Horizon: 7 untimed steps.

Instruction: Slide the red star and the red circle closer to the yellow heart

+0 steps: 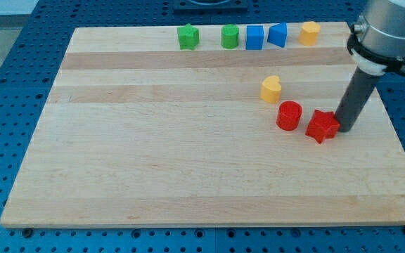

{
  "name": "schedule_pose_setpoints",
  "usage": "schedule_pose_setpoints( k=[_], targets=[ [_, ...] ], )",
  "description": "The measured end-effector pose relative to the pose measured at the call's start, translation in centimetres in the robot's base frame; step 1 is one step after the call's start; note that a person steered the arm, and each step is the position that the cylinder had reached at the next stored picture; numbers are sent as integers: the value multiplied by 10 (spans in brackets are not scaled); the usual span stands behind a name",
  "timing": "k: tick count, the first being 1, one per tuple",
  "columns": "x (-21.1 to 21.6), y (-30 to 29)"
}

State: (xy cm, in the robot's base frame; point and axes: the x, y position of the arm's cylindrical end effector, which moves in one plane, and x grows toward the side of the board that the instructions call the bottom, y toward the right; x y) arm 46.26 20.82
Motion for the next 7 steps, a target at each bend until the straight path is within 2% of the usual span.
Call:
schedule_pose_setpoints(
  k=[2, 4, 6, 7],
  targets=[
    [-33, -10],
    [-18, 58],
    [30, -14],
    [30, -15]
  ],
)
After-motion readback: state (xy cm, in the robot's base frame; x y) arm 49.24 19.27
